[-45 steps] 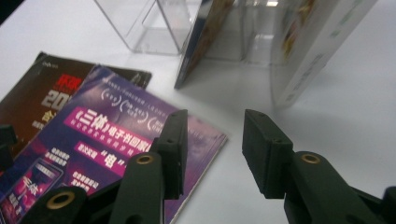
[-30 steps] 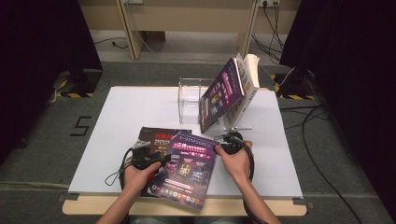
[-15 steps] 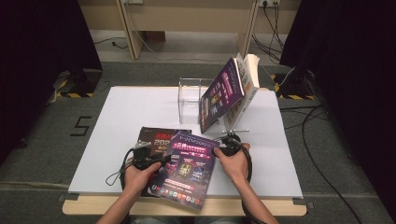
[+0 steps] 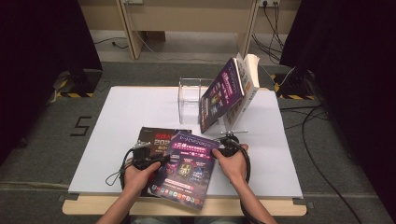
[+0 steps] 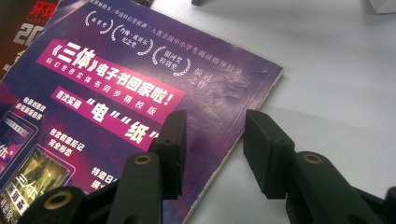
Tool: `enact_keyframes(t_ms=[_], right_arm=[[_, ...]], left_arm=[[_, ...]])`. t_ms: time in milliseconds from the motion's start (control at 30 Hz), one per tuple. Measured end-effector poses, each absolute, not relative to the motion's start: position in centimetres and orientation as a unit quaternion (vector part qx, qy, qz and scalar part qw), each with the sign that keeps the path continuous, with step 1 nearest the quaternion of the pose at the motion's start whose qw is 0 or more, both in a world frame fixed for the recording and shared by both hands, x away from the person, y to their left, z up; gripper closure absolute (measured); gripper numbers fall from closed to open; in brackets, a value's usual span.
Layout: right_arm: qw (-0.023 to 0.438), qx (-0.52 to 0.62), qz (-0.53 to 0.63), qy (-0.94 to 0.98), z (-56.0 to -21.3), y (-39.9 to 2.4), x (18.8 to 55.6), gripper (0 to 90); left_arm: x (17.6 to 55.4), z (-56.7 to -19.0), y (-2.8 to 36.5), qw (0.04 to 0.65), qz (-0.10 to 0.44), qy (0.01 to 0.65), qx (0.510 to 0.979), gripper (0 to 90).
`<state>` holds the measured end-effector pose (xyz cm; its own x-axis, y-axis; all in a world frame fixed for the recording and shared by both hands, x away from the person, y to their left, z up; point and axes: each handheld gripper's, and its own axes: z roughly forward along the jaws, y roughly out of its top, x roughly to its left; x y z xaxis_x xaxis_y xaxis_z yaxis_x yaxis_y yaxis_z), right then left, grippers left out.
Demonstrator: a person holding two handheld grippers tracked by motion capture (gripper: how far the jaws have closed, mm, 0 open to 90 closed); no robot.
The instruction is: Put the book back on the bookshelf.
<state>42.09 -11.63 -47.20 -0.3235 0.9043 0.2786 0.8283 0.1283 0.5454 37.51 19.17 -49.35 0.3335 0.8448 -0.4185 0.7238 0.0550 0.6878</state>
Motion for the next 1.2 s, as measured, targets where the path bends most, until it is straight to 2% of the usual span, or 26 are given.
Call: enact_keyframes(t_ms=[500,900,1100,1200], right_arm=[[0.074,0.579,0.31,0.751,-47.34,-11.27,41.81,59.5],[0.076,0.58,0.313,0.748,-47.4,-11.27,41.74,59.7],[0.076,0.581,0.314,0.746,-47.43,-11.26,41.68,60.0],[0.076,0.581,0.316,0.746,-47.46,-11.32,41.68,60.1]], left_arm=[[37.59,-49.33,19.04,0.445,0.059,0.575,0.684,56.8],[37.78,-49.15,19.51,0.443,0.053,0.595,0.669,75.3],[37.65,-49.07,19.7,0.456,0.046,0.599,0.656,77.3],[37.72,-48.91,19.87,0.472,0.024,0.601,0.645,77.4]])
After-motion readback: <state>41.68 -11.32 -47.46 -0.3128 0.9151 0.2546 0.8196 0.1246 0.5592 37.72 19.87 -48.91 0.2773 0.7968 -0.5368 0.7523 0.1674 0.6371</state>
